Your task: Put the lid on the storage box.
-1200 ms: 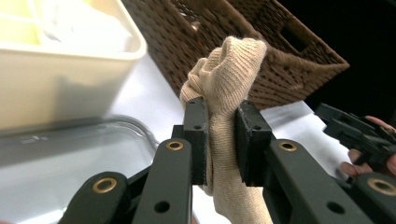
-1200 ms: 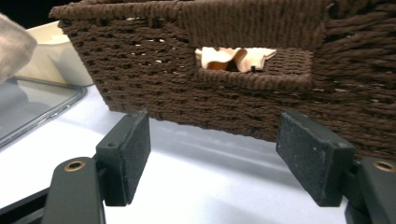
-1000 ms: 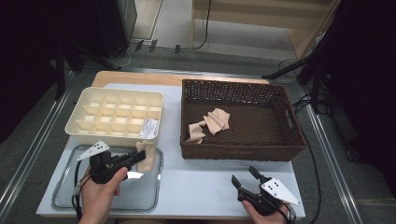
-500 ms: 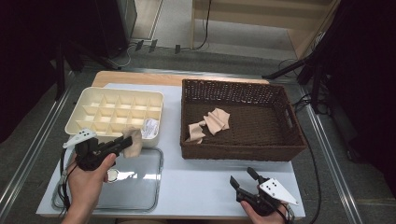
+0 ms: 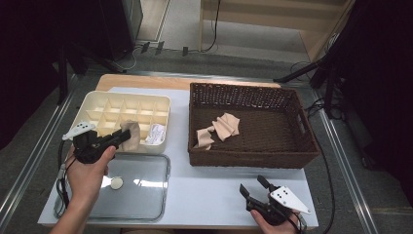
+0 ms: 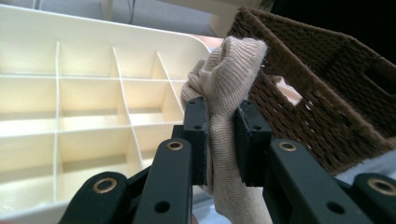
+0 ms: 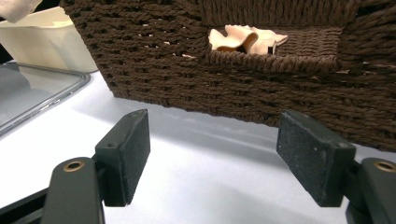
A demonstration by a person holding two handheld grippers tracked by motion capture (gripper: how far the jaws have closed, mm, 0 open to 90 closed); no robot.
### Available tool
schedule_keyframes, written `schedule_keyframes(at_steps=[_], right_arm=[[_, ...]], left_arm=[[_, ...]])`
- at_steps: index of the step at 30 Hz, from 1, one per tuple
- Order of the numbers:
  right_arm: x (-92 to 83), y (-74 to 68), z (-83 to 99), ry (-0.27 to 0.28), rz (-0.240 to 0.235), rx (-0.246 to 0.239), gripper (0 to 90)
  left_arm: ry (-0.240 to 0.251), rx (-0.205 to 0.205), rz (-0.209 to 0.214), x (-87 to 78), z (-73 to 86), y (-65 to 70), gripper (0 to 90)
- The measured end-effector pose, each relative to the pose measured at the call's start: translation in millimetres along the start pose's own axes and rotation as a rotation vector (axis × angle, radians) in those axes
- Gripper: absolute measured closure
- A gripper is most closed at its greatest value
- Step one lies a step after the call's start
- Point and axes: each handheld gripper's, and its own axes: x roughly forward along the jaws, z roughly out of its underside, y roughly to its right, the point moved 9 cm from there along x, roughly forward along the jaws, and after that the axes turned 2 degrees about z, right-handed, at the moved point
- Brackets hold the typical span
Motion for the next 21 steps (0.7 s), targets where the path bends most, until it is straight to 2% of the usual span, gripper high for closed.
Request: schedule_keyframes(at_steps=[7,11,14,16,21], right_arm=[[1.3,0.2,2.7,-0.01,0.002,-0.002,27.1],[1.7,0.1,3.6,-0.014,0.001,0.0,27.3],[2.3,-0.1,4.2,-0.016,0.0,-0.002,27.6],[2.4,-0.2,4.4,-0.017,-0.001,-0.003,27.8],[1.9,-0.5,5.0,-0.02,-0.004,0.0,28.0]], left_arm=[[0.008,-0.024,-0.032,10.9,-7.0,-13.0,77.6],[-0.009,-0.021,-0.048,17.8,-6.2,-18.9,77.5],[-0.031,-0.027,-0.052,27.5,-2.5,-23.1,77.3],[-0.068,-0.033,-0.055,38.4,4.5,-26.4,77.3],[-0.125,-0.049,-0.093,47.9,14.1,-32.4,77.3]])
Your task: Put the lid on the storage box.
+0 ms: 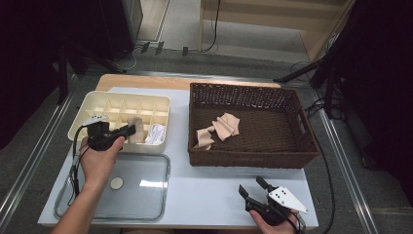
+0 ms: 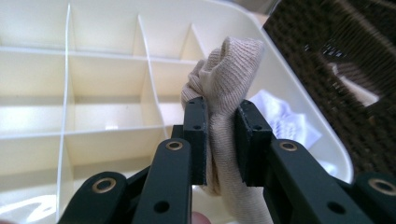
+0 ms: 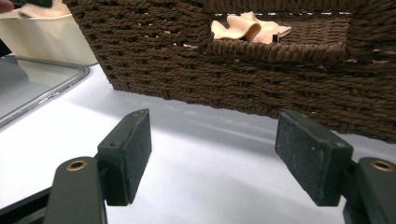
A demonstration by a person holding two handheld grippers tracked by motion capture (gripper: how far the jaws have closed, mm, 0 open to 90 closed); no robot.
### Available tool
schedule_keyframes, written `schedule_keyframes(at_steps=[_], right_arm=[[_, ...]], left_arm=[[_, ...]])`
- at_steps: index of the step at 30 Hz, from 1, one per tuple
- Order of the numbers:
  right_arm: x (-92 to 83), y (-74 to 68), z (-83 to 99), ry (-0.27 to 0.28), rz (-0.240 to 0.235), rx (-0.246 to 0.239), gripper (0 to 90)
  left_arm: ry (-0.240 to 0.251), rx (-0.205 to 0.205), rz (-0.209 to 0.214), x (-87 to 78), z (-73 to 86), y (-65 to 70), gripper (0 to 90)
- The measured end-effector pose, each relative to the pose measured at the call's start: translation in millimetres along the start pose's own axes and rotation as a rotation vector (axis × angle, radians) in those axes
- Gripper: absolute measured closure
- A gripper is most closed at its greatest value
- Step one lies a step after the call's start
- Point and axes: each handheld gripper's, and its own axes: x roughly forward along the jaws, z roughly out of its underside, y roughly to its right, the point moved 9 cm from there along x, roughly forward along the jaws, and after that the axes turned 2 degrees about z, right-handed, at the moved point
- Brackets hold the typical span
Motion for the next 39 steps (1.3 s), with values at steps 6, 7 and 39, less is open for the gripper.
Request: schedule_keyframes(at_steps=[6,7,39], right_arm=[[0.2,0.6,0.3,-0.001,0.0,0.003,28.3],[0.3,0.6,0.5,-0.003,0.0,0.004,28.3],[1.8,1.9,2.8,-0.014,-0.006,0.022,29.4]], left_arm=[[-0.041,0.039,-0.038,4.1,2.8,-2.2,77.0],[-0.047,0.054,-0.048,4.6,2.7,-2.2,76.9],[-0.054,-0.006,0.0,8.8,-14.0,10.8,82.3]])
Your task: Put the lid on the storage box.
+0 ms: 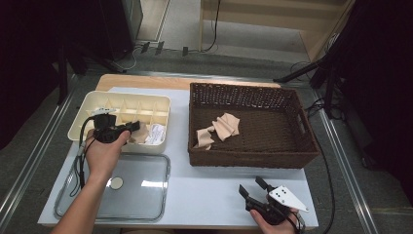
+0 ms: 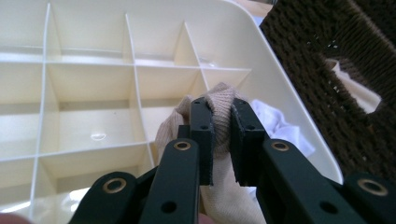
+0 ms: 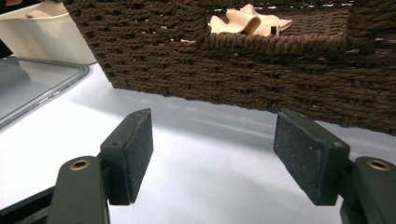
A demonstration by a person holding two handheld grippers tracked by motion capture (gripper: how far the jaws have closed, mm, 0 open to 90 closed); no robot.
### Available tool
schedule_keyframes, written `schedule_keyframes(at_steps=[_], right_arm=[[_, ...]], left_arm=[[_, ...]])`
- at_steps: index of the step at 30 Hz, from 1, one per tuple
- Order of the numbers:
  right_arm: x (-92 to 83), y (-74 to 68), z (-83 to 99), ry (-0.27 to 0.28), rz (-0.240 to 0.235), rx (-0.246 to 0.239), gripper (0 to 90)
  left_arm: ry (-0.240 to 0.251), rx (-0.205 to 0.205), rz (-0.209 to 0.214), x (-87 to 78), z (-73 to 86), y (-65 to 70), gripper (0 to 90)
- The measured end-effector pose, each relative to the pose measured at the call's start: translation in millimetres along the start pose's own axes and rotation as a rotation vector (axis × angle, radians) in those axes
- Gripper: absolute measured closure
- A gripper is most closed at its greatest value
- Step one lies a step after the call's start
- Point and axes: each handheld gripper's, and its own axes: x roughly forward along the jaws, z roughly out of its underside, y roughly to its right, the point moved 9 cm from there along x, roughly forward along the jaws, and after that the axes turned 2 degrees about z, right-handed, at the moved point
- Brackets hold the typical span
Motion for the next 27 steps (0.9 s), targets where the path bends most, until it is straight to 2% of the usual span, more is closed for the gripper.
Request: schedule_keyframes(at_steps=[2,6,8,9,10,11,16,18,19,20,21,22,23,27], right_arm=[[0.2,0.0,0.1,0.0,0.001,0.0,29.5],[0.6,-0.8,0.9,-0.005,0.003,-0.005,29.6],[0.9,-1.0,1.1,-0.006,0.004,-0.008,29.7],[1.1,-1.0,1.3,-0.007,0.005,-0.01,29.7],[1.1,-1.0,1.3,-0.007,0.005,-0.01,29.7],[1.4,-1.1,1.6,-0.008,0.005,-0.01,29.8],[1.6,-1.4,2.5,-0.013,0.007,-0.006,30.0],[1.8,-1.5,2.6,-0.013,0.007,-0.009,30.0],[1.8,-1.5,2.7,-0.013,0.007,-0.008,30.0],[1.7,-1.5,2.7,-0.013,0.006,-0.007,30.0],[1.8,-1.2,3.0,-0.015,0.005,-0.005,30.1],[1.8,-1.2,3.0,-0.015,0.005,-0.005,30.1],[2.1,-1.1,3.1,-0.016,0.007,-0.007,30.2],[2.2,-1.3,3.2,-0.016,0.007,-0.009,30.2]], left_arm=[[-0.009,0.018,-0.016,-0.4,3.4,-1.9,82.4],[-0.031,0.032,-0.019,-0.6,8.1,-2.3,82.9],[-0.042,0.03,-0.018,-0.3,10.5,-3.4,83.0],[-0.07,0.03,-0.016,1.2,15.3,-5.2,83.0],[-0.07,0.03,-0.016,1.2,15.3,-5.2,83.1],[-0.103,0.028,-0.005,3.4,21.0,-6.0,83.1],[-0.118,0.019,0.005,2.3,21.8,-5.2,82.8],[-0.11,0.022,0.012,0.5,21.0,-4.4,79.8],[-0.087,0.031,0.015,-1.0,19.0,-3.7,79.8],[-0.054,0.044,0.006,-2.9,16.1,-3.8,75.4],[0.009,0.042,-0.012,-6.6,9.1,-4.7,64.4],[0.009,0.042,-0.012,-6.6,9.1,-4.7,62.3],[0.043,0.032,-0.027,-8.8,4.4,-6.8,60.7],[0.027,0.025,-0.035,-5.7,6.5,-8.8,63.7]])
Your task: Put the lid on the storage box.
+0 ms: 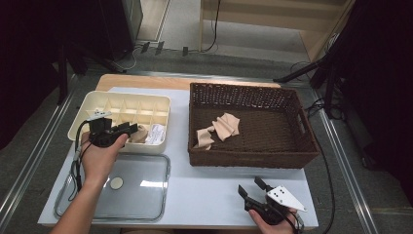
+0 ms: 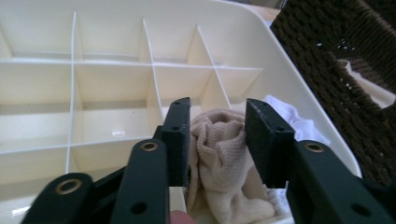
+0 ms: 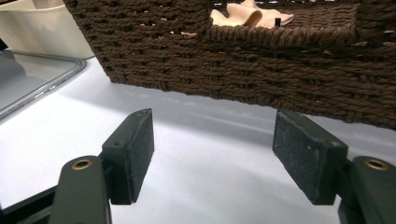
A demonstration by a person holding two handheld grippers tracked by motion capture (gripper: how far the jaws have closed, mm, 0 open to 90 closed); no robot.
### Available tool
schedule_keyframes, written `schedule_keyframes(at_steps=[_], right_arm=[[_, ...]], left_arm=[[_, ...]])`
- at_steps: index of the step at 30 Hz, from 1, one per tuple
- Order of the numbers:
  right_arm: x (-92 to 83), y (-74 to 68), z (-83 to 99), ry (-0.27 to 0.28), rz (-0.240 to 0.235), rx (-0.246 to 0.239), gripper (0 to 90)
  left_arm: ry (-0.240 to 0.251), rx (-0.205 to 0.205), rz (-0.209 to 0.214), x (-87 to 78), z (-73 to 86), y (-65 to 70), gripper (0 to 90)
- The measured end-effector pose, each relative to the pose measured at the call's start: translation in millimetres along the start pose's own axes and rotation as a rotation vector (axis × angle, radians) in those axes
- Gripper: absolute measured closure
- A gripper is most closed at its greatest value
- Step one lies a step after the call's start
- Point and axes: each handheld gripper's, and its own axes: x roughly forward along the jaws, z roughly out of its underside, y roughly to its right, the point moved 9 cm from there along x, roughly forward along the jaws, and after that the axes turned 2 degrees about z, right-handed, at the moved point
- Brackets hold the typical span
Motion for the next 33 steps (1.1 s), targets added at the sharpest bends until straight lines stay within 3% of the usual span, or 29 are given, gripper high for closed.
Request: schedule_keyframes(at_steps=[1,2,4,13,16,17,18,19,20,21,23,24,25,27,33], right_arm=[[0.0,-0.1,0.1,0.0,0.0,0.0,30.2],[0.1,-0.2,0.2,-0.001,-0.001,0.0,30.2],[0.2,-0.3,0.4,-0.002,0.0,-0.001,30.2],[0.2,-0.5,0.8,-0.003,-0.001,-0.001,30.2],[-0.2,-0.5,0.5,-0.001,-0.002,0.0,30.2],[-1.1,-0.3,-0.9,0.008,0.002,0.001,30.5],[-1.1,-0.3,-0.9,0.008,0.002,0.001,30.5],[-2.4,0.0,-2.9,0.018,0.007,0.0,30.6],[-2.4,0.0,-2.9,0.018,0.007,0.0,30.6],[-4.0,-0.7,-4.9,0.025,0.01,-0.003,30.9],[-4.6,-1.5,-5.6,0.026,0.01,-0.001,31.1],[-6.0,-3.9,-8.1,0.029,0.011,-0.013,31.4],[-6.0,-3.9,-8.1,0.029,0.011,-0.013,31.4],[-8.4,-7.6,-13.5,0.041,0.012,-0.033,32.7],[-13.2,-18.3,-25.3,0.083,-0.013,-0.085,39.5]], left_arm=[[-0.017,0.0,-0.006,1.4,2.6,-0.3,67.0],[-0.045,-0.004,0.0,3.2,5.9,0.9,79.4],[-0.083,-0.001,0.007,5.5,9.7,3.7,83.3],[-0.182,-0.007,0.009,10.3,17.9,5.8,85.7],[-0.155,0.002,0.014,8.6,17.8,6.1,84.2],[-0.113,0.005,0.027,6.1,16.7,5.6,81.2],[-0.113,0.005,0.027,6.1,16.7,5.6,78.9],[-0.067,0.018,0.032,2.3,15.3,5.3,75.8],[-0.067,0.018,0.032,2.3,15.3,5.3,72.9],[-0.014,0.008,0.061,-3.3,13.7,7.4,68.6],[0.007,0.01,0.077,-6.5,13.5,9.0,65.2],[0.035,0.025,0.08,-9.9,13.4,10.3,55.0],[0.044,0.028,0.083,-12.0,13.9,11.3,55.0],[0.072,0.037,0.108,-18.8,15.6,14.5,46.6],[0.162,0.118,0.08,-40.8,23.8,18.3,37.3]])
